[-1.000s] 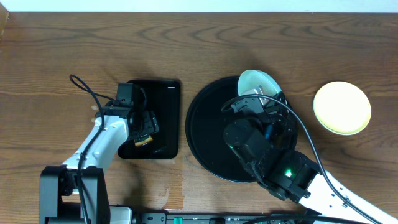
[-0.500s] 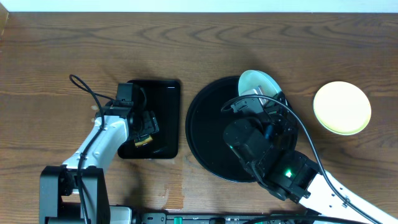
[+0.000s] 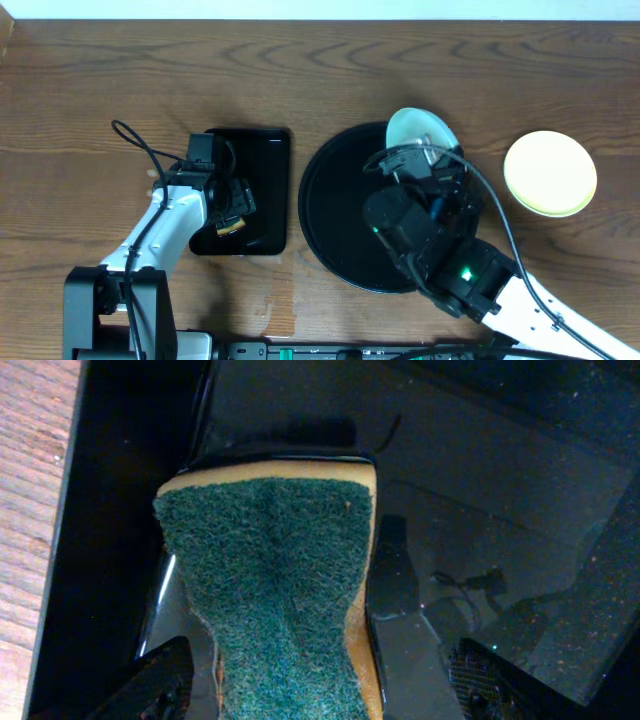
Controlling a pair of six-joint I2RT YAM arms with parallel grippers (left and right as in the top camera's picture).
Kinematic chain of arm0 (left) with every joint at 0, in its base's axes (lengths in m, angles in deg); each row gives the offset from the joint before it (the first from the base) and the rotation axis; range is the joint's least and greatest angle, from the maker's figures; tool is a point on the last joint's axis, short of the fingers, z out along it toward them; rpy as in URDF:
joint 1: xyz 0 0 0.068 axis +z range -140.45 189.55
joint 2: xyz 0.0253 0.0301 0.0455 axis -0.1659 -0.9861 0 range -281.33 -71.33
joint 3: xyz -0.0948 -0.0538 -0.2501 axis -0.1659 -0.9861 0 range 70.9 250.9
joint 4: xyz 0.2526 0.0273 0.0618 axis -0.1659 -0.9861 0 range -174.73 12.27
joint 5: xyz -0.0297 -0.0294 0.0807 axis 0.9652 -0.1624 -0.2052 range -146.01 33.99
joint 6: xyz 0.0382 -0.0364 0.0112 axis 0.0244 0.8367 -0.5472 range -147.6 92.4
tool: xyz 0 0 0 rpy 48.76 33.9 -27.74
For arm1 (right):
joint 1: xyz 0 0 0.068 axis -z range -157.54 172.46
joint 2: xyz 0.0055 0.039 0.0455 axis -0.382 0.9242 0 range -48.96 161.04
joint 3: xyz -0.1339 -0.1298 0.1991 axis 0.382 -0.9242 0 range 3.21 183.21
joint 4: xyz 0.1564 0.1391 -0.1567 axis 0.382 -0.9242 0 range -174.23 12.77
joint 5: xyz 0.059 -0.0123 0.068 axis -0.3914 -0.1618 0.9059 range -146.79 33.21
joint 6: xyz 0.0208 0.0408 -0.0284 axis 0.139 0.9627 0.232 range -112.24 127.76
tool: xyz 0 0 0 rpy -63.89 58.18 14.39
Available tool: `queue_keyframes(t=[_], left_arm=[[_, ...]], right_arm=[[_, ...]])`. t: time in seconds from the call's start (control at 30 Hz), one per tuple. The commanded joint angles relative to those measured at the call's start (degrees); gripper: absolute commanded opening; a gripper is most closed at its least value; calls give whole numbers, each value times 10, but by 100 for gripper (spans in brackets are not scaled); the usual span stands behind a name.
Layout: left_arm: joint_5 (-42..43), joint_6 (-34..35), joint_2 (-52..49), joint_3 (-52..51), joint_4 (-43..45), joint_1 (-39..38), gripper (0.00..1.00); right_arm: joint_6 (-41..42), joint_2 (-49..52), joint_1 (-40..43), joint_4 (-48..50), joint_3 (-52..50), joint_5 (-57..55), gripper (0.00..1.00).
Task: Clean dirty plates on tray and stack at the side
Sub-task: 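Carry the pale blue plate right and lower it onto the yellow plate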
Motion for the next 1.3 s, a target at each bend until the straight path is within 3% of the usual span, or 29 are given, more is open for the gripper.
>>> queue_keyframes(t=[0.0, 0.17, 0.3, 0.7, 0.97, 1.27], left_arm=[[-1, -6, -1, -3, -1, 1, 83], [-1, -6, -1, -3, -1, 1, 83], [-1, -6, -1, -3, -1, 1, 83], [-1, -6, -1, -3, -1, 1, 83], [-1, -6, -1, -3, -1, 1, 83], [-1, -6, -1, -3, -1, 1, 83]], right_arm=[[66, -1, 28, 0, 2, 22, 1], [147, -3, 96, -7, 2, 120, 1], [232, -17, 182, -41, 8, 282, 1], [300, -22, 574, -63, 8, 735, 1], [340, 30, 788, -63, 8, 761, 1], [364, 153, 881, 0, 8, 763, 1]])
